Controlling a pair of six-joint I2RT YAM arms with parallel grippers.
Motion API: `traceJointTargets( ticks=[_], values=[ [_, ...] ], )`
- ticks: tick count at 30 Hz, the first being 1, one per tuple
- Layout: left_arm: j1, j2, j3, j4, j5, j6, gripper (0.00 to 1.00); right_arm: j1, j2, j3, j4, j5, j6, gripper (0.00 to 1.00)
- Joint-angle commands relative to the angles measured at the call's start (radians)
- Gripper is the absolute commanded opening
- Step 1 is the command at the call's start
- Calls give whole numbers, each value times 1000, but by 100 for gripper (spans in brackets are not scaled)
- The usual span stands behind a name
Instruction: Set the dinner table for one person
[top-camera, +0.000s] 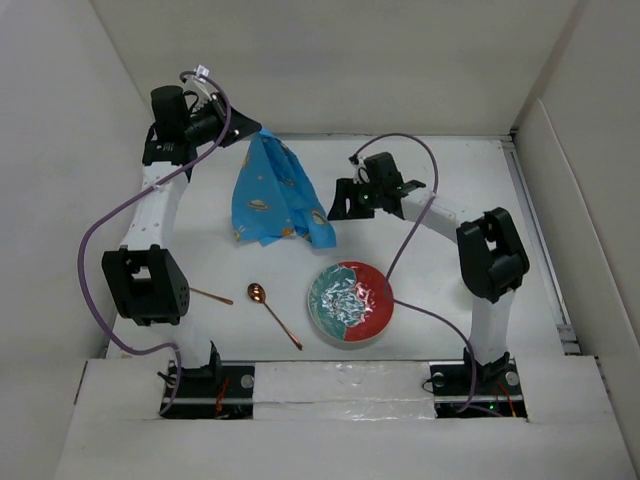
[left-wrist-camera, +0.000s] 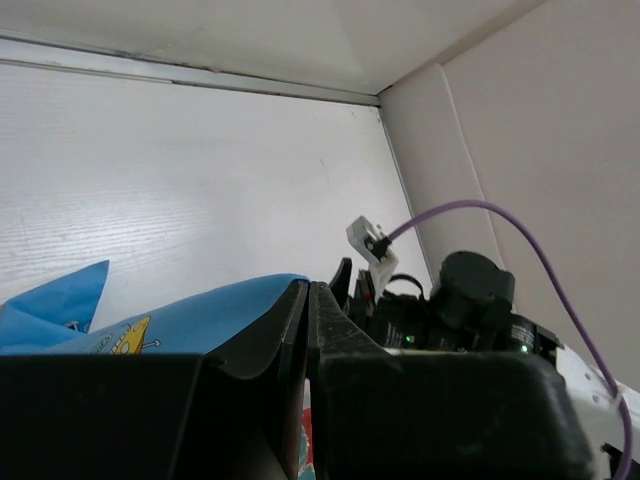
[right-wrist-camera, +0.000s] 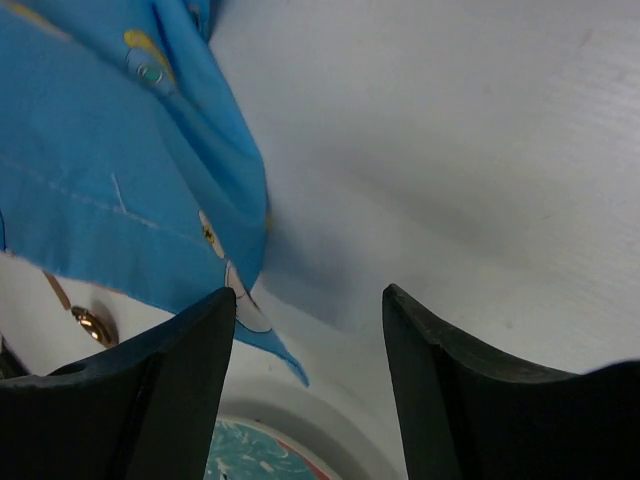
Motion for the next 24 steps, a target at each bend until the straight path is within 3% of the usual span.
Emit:
traceJointTargets(
  ticks=[1, 11, 20, 22, 24],
  values=[
    [1, -35, 33, -14, -11, 59, 0, 33, -123, -77, 104, -36, 6, 69],
    [1, -22, 27, -31, -8, 66, 0, 53, -107, -180, 217, -153, -1, 74],
    [1, -22, 24, -47, -8, 66, 0, 62, 96, 60, 148, -7, -25, 70],
    [1, -13, 32, -45, -6, 63, 0, 53, 118, 104, 137, -15, -24, 53],
    [1, -1, 49, -41, -14, 60, 0, 53, 115, 128, 159, -27, -13, 26]
  ],
)
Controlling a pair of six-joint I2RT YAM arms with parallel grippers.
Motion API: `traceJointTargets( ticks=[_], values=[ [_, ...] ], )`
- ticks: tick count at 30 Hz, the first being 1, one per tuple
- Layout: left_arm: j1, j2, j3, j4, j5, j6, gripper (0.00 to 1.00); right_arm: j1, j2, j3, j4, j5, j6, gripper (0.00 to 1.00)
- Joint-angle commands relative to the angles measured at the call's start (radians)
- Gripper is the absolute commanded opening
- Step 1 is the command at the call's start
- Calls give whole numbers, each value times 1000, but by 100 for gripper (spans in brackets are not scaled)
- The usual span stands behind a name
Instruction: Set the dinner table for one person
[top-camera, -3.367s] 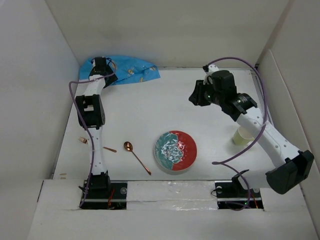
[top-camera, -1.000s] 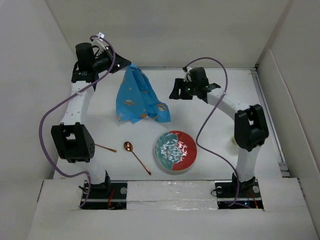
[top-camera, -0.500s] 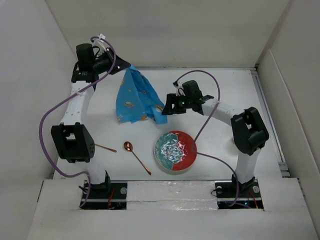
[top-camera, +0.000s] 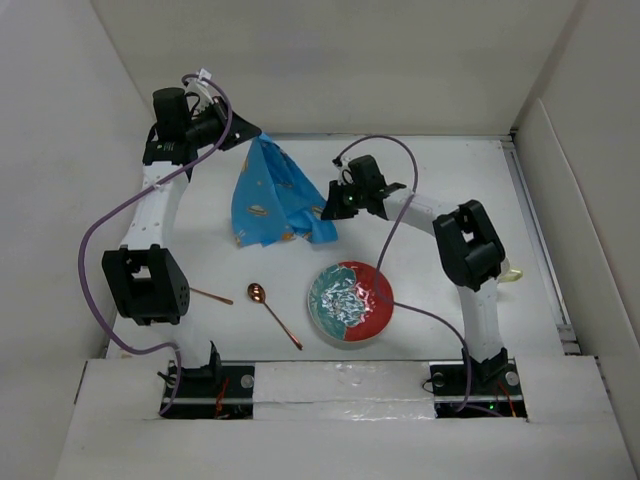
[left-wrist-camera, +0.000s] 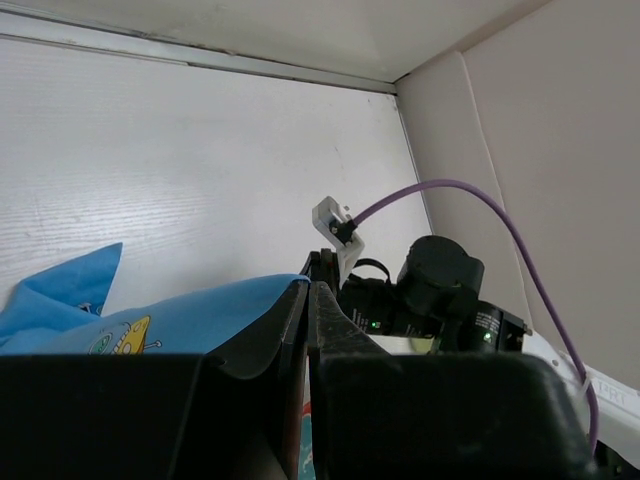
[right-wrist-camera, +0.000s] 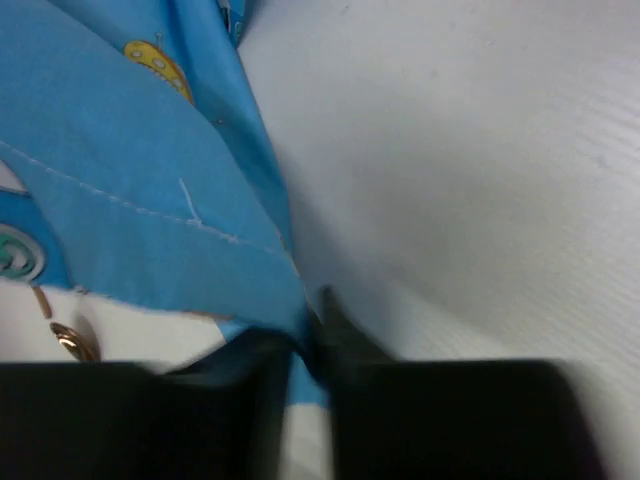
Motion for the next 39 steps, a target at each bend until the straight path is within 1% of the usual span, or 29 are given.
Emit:
traceJointTargets(
  ticks=[1, 3, 4, 5, 7, 8, 10, 11, 12, 14, 15, 17, 18, 20, 21, 22, 23, 25, 26, 28, 29, 31, 32, 33, 34, 35, 36, 38, 39],
  values=[
    [1, 19, 53, 34, 3, 2, 0, -15, -43, 95, 64, 28, 10, 0],
    [1, 50, 99, 61, -2, -13, 0, -28, -75, 121, 83, 89, 16, 0],
    [1, 96, 122, 69, -5, -26, 0, -28, -110, 177, 71, 122, 14, 0],
    [1, 124, 189, 74, -6, -33, 0, -40, -126, 211, 52, 208, 11, 0],
    [1, 197, 271, 104, -6, -50, 0, -49, -153, 300, -15, 312, -38, 0],
    [1, 220, 353, 115, -11, -70, 0, -49, -178, 398, -37, 450, -67, 0],
    [11, 289, 449, 147, -5, -95, 0, -39, -196, 493, -78, 562, -165, 0],
    [21, 305, 543, 147, 7, -139, 0, -38, -222, 547, -77, 624, -197, 0],
    [35, 314, 573, 223, 27, -159, 0, -29, -236, 555, -72, 640, -264, 0],
    [55, 306, 593, 303, 55, -208, 0, -20, -300, 537, -48, 713, -329, 0],
    [75, 294, 587, 357, 79, -207, 0, -9, -322, 474, -43, 735, -390, 0],
    [93, 265, 546, 384, 134, -181, 0, 3, -368, 379, -28, 789, -427, 0],
    [93, 253, 526, 364, 144, -115, 0, 18, -417, 244, -17, 806, -458, 0],
    [118, 210, 442, 294, 138, -16, 0, 30, -457, 109, 2, 852, -464, 0],
    [118, 198, 405, 211, 113, 46, 0, 31, -486, 50, 0, 858, -446, 0],
    [118, 184, 342, 162, 84, 153, 0, 41, -495, -67, -3, 864, -426, 0],
    [118, 181, 299, 88, 51, 193, 0, 41, -499, -104, -21, 854, -402, 0],
    [118, 153, 197, 69, 33, 258, 0, 52, -494, -185, -79, 837, -304, 0],
    [106, 136, 70, 87, -2, 261, 0, 66, -491, -207, -103, 832, -283, 0],
    [93, 69, -120, 121, -66, 246, 0, 75, -483, -252, -141, 831, -231, 0],
    [66, 47, -170, 132, -119, 241, 6, 90, -483, -290, -156, 837, -214, 0],
    [37, 21, -245, 112, -163, 243, 18, 90, -483, -321, -198, 855, -151, 0],
    [12, 21, -284, 57, -230, 258, 21, 90, -488, -345, -212, 873, -136, 0],
    [-44, 21, -298, 37, -258, 273, 24, 78, -491, -353, -224, 880, -110, 0],
    [-78, 33, -307, 8, -293, 290, 27, 78, -494, -358, -239, 883, -104, 0],
    [-113, 48, -303, -42, -375, 308, 30, 63, -506, -361, -245, 880, -102, 0],
    [-177, 61, -295, -64, -408, 312, 32, 54, -514, -358, -248, 881, -95, 0],
    [-224, 128, -247, -113, -465, 303, 37, 40, -526, -345, -268, 886, -87, 0],
    [-236, 150, -237, -113, -461, 268, 41, 28, -540, -323, -271, 878, -90, 0]
  ],
)
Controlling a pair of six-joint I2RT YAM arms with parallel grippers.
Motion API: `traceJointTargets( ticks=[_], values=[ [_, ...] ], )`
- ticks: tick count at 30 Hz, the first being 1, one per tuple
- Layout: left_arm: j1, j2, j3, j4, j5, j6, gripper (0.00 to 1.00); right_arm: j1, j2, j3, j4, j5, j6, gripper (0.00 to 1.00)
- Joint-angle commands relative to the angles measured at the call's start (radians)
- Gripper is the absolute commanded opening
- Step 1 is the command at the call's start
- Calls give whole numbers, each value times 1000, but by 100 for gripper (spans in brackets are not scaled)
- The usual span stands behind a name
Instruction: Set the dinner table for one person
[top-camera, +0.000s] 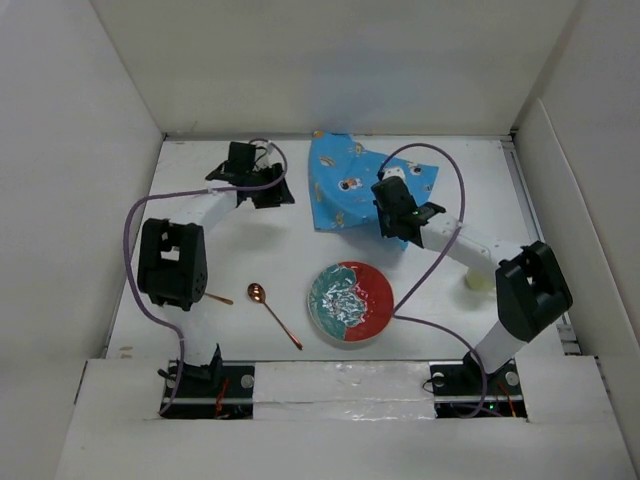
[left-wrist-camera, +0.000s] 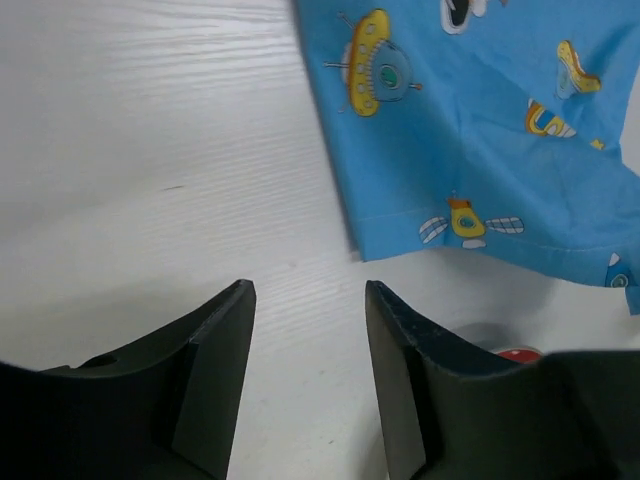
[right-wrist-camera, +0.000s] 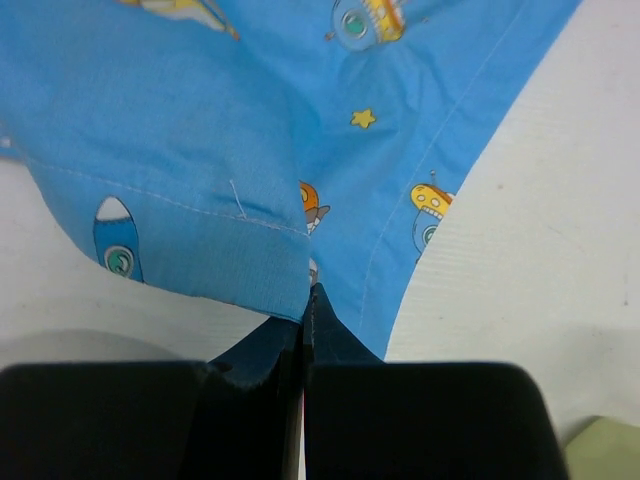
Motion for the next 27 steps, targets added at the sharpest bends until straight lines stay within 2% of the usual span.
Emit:
traceJointTargets(
  ticks=[1, 3, 8, 13, 19, 25, 27],
  values=[
    [-54, 67, 69, -37, -82, -14, 46, -28, -77, 64, -6, 32, 36, 0],
    [-54, 123, 56, 42, 42, -107, 58, -37, -91, 140, -10, 23, 3, 0],
    [-89, 194, 89, 98, 124, -135, 65, -57, -83, 232, -33, 5, 2, 0],
    [-151, 331, 200, 83, 218, -135, 68, -89, -77, 295, -27, -70, 20, 0],
    [-185, 397, 192, 193, 314, -223, 72, -123, -52, 366, -49, -116, 20, 0],
    [-220, 446, 221, 253, 333, -293, 76, -146, -11, 455, -53, -181, 26, 0],
    [-232, 466, 241, 256, 307, -318, 72, -146, -2, 472, -55, -190, 29, 0]
  ],
)
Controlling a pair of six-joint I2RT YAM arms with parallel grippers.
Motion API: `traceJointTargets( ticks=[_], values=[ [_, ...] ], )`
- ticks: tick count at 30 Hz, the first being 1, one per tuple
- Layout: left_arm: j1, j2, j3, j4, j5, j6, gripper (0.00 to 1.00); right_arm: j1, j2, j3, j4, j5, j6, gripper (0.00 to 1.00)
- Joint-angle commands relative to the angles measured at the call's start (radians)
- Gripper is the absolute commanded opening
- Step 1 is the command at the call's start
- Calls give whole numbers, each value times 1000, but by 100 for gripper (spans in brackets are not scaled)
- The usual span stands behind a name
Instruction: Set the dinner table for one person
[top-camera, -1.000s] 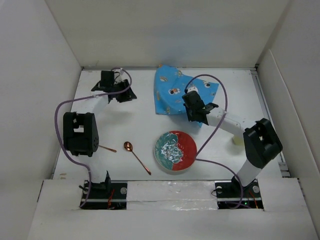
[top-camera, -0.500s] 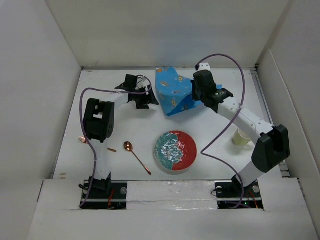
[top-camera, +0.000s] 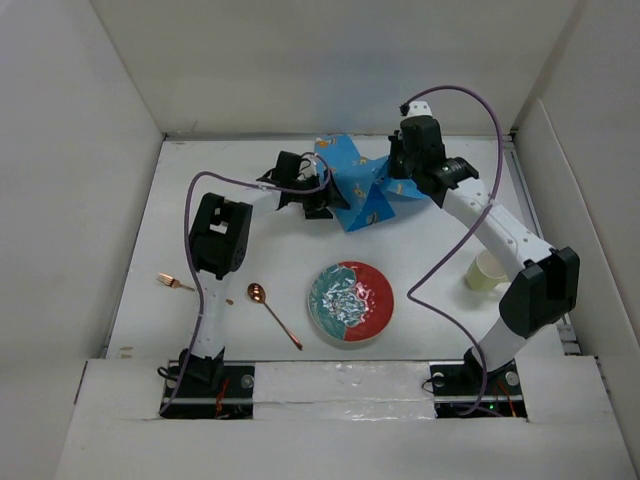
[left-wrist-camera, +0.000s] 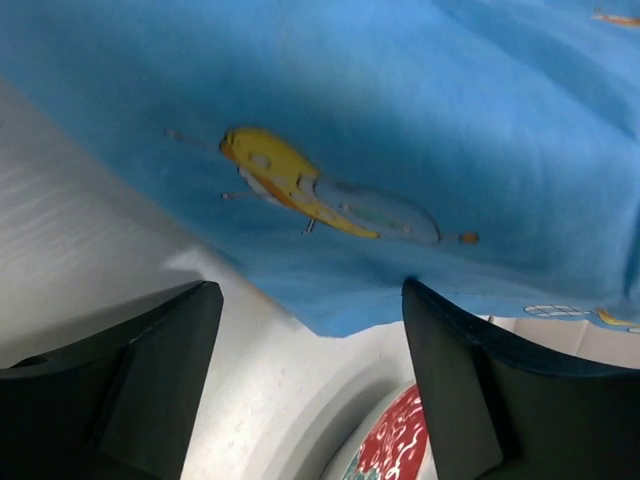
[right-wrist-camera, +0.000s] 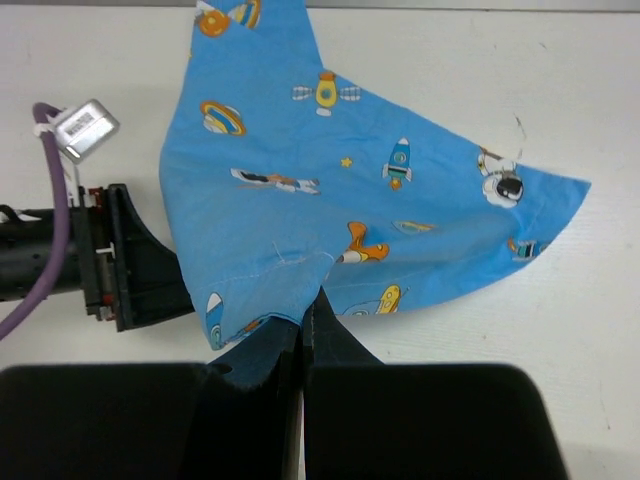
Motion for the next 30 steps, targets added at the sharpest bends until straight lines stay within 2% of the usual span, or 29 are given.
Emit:
traceJointTargets(
  ticks=[1, 3, 4, 7, 8, 9, 13, 14, 15, 18, 20, 21, 25, 27, 30],
  values=[
    [-36, 57, 55, 8, -36, -42, 70, -10, 12, 72, 10, -45, 11, 0],
    [-45, 80, 86, -13, -72, -50, 58, -19, 12, 72, 11, -49, 17, 0],
    [-46, 86, 110, -15, -81, -58, 44, -19, 12, 72, 13, -55, 22, 0],
    [-46, 94, 132, -12, -115, -68, 21, -28, 7, 65, 19, -69, 29, 0],
    [-46, 90, 135, -9, -124, -70, 4, -28, 6, 62, 20, -72, 31, 0],
    [-32, 70, 137, -9, -130, -73, 0, -28, 6, 63, 22, -74, 31, 0],
    [59, -39, 149, -24, -184, -35, 0, -37, 12, 62, 31, -86, 26, 0],
    [86, -62, 162, -77, -200, -19, 0, -48, 16, 62, 37, -97, 29, 0],
    [146, -108, 181, -101, -210, 6, 0, -48, 20, 66, 45, -98, 28, 0],
    [233, -183, 288, -180, -219, 39, 0, -57, 44, 100, 63, -109, 17, 0],
    [292, -206, 420, -254, -224, 56, 0, -66, 59, 128, 65, -117, 10, 0],
    [303, -216, 583, -314, -230, 94, 0, -77, 79, 178, 70, -123, -3, 0],
    [313, -231, 716, -430, -239, 160, 0, -86, 81, 206, 94, -163, -23, 0],
    [313, -275, 703, -457, -254, 200, 0, -86, 67, 182, 132, -196, -39, 0],
    [313, -380, 542, -500, -341, 304, 0, -86, 4, 41, 200, -261, -55, 0]
  ],
)
